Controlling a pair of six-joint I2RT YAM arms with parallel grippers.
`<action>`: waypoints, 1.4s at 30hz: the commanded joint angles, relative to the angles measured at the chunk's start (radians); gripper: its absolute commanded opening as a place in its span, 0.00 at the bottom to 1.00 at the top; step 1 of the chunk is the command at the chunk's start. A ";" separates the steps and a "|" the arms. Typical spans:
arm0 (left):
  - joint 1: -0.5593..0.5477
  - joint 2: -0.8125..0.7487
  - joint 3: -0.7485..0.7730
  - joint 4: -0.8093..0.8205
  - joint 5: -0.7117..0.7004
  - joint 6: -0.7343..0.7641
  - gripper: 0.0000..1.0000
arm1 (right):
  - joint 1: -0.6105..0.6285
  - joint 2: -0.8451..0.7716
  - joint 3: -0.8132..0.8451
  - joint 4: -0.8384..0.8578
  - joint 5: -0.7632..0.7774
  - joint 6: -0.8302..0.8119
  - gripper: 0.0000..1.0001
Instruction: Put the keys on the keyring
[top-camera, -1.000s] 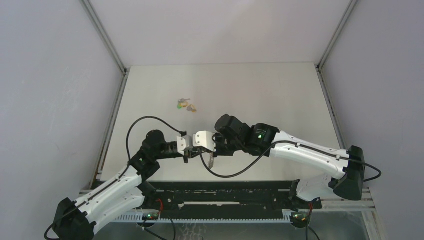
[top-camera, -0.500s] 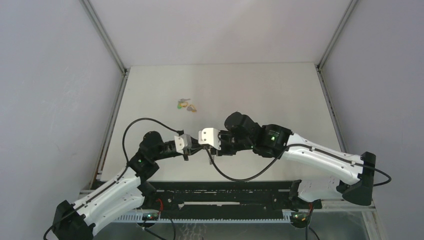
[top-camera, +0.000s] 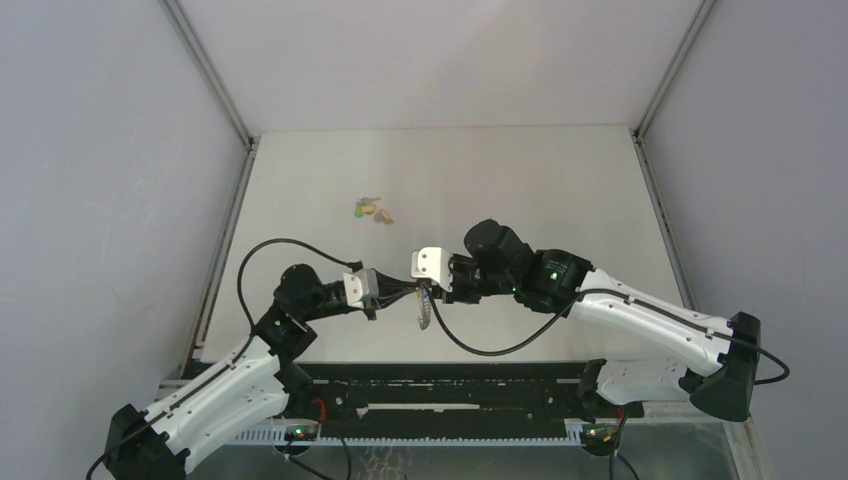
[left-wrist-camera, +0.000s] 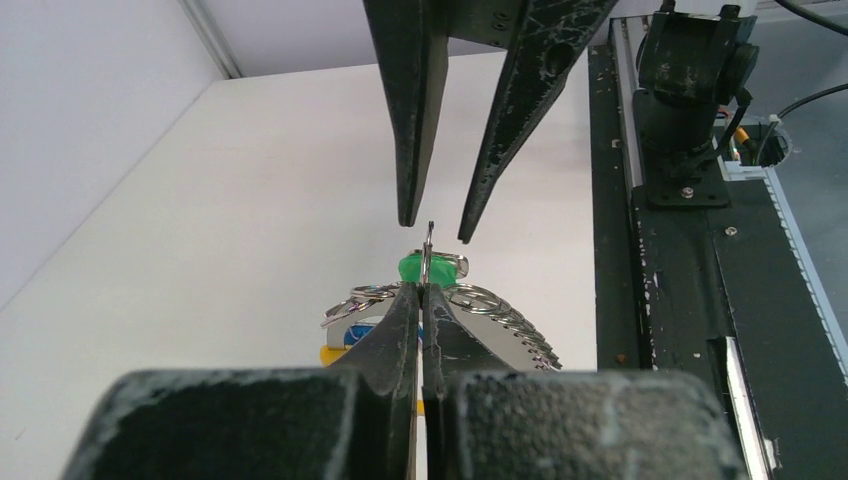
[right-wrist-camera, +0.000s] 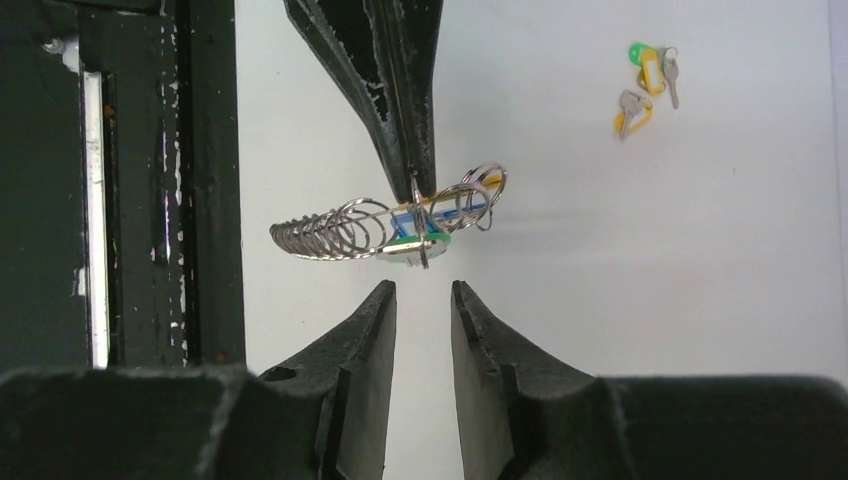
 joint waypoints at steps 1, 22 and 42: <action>-0.002 -0.011 0.029 0.084 0.031 -0.020 0.00 | -0.008 -0.023 0.007 0.081 -0.032 0.001 0.26; -0.002 -0.008 0.031 0.089 0.043 -0.028 0.00 | -0.016 -0.021 0.007 0.100 -0.086 0.001 0.00; -0.004 0.015 0.064 0.025 0.054 -0.004 0.00 | 0.020 -0.029 0.009 0.101 -0.056 -0.008 0.00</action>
